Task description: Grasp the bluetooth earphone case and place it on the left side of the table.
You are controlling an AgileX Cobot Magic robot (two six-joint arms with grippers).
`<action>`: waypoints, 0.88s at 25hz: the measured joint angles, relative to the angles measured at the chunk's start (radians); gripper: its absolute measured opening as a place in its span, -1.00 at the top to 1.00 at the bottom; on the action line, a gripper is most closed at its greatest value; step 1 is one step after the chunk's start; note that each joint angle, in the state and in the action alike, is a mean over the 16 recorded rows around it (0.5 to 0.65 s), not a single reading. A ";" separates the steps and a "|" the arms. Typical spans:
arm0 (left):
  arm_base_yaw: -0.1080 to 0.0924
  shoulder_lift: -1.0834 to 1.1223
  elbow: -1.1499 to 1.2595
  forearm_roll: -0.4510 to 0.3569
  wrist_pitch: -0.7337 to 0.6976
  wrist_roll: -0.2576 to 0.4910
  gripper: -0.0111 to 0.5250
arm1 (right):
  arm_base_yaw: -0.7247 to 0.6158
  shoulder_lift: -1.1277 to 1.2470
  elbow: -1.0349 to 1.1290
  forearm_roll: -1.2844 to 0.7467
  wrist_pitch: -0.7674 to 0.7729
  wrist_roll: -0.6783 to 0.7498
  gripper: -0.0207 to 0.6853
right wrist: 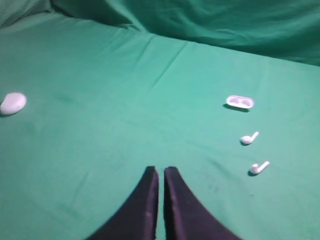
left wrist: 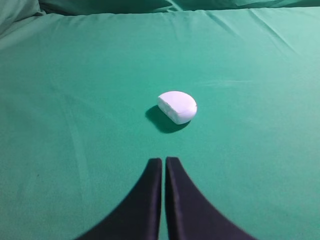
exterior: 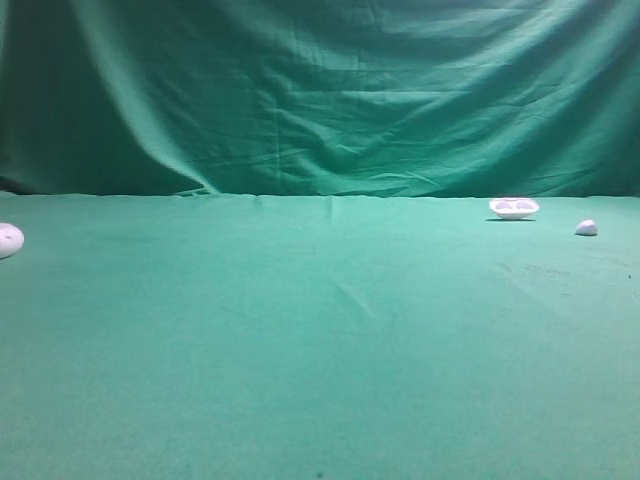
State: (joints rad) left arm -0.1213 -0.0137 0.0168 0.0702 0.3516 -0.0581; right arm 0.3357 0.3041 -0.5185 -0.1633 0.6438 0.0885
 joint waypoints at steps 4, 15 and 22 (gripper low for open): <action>0.000 0.000 0.000 0.000 0.000 0.000 0.96 | -0.113 -0.101 0.087 0.009 -0.034 -0.001 0.94; 0.000 0.000 0.000 0.000 0.000 0.000 0.96 | -0.252 -0.298 0.427 0.055 -0.221 0.008 0.94; 0.000 0.000 0.000 0.000 0.000 0.000 0.96 | -0.257 -0.316 0.531 0.077 -0.283 0.022 0.94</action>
State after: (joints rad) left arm -0.1213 -0.0137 0.0168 0.0702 0.3516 -0.0581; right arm 0.0787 -0.0124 0.0127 -0.0866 0.3605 0.1109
